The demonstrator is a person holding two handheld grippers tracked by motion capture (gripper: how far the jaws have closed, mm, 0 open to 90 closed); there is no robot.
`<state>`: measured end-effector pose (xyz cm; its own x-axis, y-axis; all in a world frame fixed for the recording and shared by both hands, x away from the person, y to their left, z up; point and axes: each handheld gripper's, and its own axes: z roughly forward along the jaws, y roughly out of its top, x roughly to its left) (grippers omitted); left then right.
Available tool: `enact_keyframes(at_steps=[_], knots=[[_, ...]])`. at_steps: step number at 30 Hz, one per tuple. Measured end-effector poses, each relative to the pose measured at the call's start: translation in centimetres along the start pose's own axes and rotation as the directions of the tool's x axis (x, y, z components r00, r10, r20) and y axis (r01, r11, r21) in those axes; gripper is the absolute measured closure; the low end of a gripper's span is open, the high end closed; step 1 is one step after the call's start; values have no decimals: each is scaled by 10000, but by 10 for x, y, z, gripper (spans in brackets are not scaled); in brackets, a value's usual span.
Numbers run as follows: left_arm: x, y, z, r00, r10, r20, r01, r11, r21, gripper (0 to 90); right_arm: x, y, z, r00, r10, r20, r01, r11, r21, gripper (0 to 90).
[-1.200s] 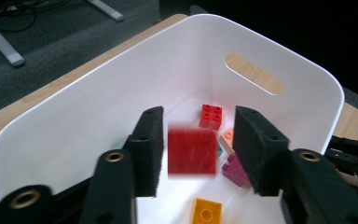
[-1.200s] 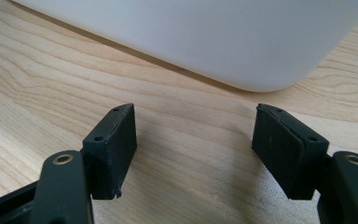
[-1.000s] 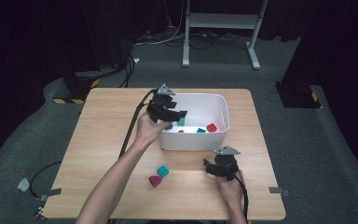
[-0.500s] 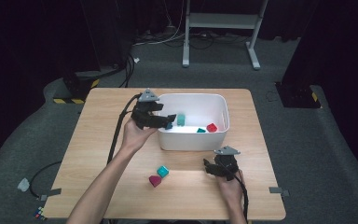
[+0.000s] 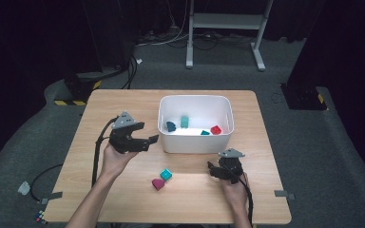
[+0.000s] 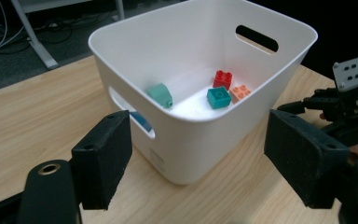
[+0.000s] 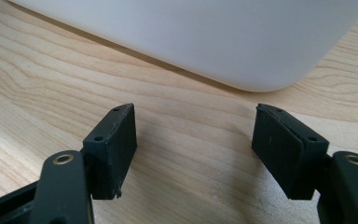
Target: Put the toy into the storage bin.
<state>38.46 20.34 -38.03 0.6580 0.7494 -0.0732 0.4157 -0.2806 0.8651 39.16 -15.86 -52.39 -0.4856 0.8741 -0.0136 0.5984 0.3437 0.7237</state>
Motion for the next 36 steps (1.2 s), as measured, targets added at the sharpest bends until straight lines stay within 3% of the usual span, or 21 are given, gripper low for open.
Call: enact_keyframes(at_steps=[6,12,18,25,32,36], knots=[[-2,-18,-4,9997,-68,224,64,9999,156,232,0,0,0,10000,-1,3,1,10000,2,307],[-6,-34,-7,9999,103,3,-103,9997,237,214,0,0,0,10000,8,0,-8,10000,2,307],[-5,-55,-10,9998,-191,79,188,9993,333,207,0,0,0,10000,42,26,-42,10000,4,308],[-19,-76,-10,9998,-101,152,92,9985,536,210,0,0,0,10000,49,33,-49,10000,7,308],[-23,-100,-2,9980,-501,384,467,9953,846,213,0,0,0,10000,48,33,-48,10000,5,308],[-30,-109,0,9981,-437,431,398,9953,884,213,0,0,0,10000,49,35,-49,10000,7,308]])
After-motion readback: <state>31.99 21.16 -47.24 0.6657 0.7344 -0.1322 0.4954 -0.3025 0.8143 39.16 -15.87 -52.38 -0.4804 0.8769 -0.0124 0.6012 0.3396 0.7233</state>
